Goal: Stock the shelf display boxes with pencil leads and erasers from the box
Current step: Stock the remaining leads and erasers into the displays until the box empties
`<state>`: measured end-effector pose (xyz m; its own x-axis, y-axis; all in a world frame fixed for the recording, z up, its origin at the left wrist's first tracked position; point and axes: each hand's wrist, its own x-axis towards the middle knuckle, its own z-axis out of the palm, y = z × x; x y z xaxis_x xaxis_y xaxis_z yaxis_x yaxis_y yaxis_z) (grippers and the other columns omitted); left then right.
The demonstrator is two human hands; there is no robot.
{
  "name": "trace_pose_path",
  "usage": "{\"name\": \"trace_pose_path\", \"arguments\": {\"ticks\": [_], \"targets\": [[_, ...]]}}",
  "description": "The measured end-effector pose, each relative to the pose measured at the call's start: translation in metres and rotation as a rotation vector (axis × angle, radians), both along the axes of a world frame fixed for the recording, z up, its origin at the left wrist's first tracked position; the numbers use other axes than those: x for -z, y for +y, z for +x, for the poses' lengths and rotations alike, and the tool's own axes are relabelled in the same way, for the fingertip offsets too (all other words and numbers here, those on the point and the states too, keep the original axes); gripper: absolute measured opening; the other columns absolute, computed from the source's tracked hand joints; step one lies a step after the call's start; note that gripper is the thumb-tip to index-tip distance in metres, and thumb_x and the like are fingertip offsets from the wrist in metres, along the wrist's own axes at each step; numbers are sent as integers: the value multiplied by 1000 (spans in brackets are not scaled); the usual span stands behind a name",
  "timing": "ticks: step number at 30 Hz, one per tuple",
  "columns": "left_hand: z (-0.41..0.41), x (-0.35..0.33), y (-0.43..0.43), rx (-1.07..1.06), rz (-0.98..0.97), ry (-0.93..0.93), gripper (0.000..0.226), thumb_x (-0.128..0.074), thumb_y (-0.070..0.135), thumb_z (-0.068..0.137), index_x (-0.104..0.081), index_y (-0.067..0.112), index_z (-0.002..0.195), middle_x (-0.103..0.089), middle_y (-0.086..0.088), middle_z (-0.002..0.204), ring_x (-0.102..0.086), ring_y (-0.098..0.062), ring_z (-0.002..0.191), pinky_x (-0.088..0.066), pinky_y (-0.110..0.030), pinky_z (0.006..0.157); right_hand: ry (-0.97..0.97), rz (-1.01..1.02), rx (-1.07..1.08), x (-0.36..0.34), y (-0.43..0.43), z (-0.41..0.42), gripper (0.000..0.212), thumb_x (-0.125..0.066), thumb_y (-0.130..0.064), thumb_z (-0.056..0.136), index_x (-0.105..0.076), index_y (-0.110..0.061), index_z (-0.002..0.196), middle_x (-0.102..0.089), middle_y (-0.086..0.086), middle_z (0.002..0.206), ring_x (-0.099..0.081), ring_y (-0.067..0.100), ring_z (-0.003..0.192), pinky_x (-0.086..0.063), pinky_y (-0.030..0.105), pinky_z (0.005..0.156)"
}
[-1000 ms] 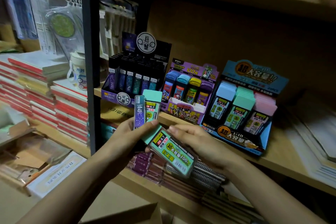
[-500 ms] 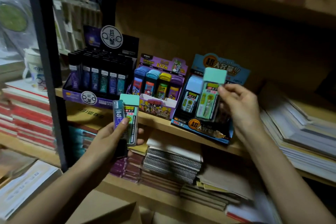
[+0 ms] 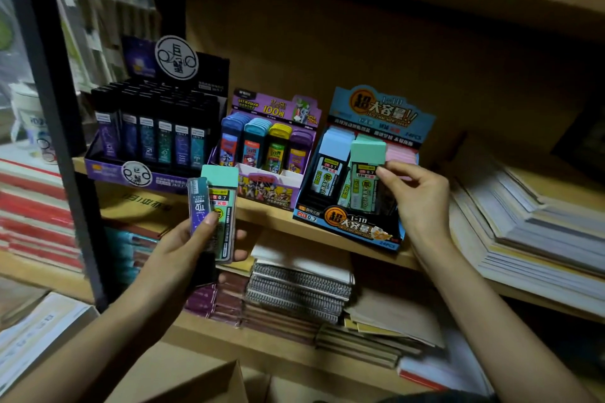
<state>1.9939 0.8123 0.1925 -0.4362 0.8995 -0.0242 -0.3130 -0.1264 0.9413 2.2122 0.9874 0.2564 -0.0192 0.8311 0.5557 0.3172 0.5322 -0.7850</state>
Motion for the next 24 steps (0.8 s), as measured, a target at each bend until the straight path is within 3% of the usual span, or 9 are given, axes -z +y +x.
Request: {"name": "trace_pose_path", "arguments": {"ticks": [6, 13, 19, 24], "targets": [[1, 0, -1, 19, 10, 8, 32, -45, 33, 92, -57, 11, 112, -74, -8, 94, -72, -17, 70, -53, -25, 48, 58, -60, -7, 3, 2, -8, 23, -71, -12, 82, -71, -3, 103, -71, 6, 93, -67, 11, 75, -57, 23, 70], [1, -2, -2, 32, 33, 30, 33, -48, 37, 85, -59, 16, 108, -74, -8, 95, -72, -17, 70, -51, -22, 44, -1, -47, -12, 0, 2, 1, 18, -67, -9, 84, -72, -4, 101, -69, -4, 83, -65, 5, 75, -57, 18, 67], [3, 0, -2, 58, 45, 38, 35, -50, 38, 81, -60, 17, 106, -74, -7, 94, -72, -19, 70, -55, -28, 50, -69, -87, 27, 7, 5, -6, 21, -70, -14, 83, -71, -4, 102, -71, 7, 95, -67, 12, 70, -58, 32, 72], [3, 0, -2, 72, 51, 54, 34, -50, 39, 79, -60, 19, 105, -74, -6, 93, -72, -18, 71, -56, -29, 52, -264, -77, 122, 9, 2, -1, 19, -68, -21, 86, -73, -5, 94, -69, 3, 73, -66, 9, 64, -55, 27, 70]]}}
